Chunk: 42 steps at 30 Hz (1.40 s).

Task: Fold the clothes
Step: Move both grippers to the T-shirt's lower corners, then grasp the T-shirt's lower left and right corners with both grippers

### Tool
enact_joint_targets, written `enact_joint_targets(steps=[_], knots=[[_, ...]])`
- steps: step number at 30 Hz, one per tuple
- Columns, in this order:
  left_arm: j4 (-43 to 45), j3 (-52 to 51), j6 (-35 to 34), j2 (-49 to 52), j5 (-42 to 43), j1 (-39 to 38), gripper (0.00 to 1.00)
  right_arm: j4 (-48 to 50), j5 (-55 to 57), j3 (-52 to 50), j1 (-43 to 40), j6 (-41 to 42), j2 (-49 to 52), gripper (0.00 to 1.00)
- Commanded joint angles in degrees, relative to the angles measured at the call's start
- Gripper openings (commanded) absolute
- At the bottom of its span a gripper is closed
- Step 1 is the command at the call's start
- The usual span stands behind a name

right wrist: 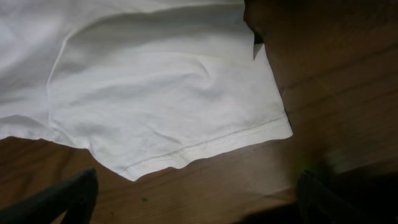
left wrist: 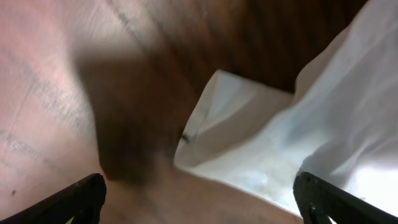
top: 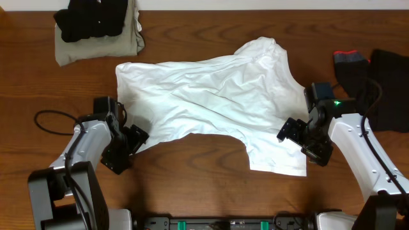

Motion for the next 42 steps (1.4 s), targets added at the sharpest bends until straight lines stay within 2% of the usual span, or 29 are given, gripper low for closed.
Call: enact_joint_targets(steps=[1,13,21,35,42], knots=[[1.01,-0.24,-0.55,0.83,-1.40,0.20,0.98,0.07,-0.20,-0.31,0.33,-0.79,-0.17,0.99],[1.73,-0.24,-0.52,3.21,-3.17,0.20,0.98,2.82,1.46,-0.31,-0.35,-1.81,-0.17,0.99],[2.82,-0.24,-0.55,4.90,-3.10,0.20,0.98,9.11,2.32,-0.31,-5.42,-4.50,-0.15,0.99],[2.97,-0.24,-0.55,4.90,-3.10,0.20,0.99,8.35,5.16,-0.37,-6.43,-7.87,-0.15,0.98],[2.95,-0.24,-0.52,4.90,-3.10,0.20,0.98,16.28,5.11,-4.66,-6.43,-9.75,-0.13,0.93]])
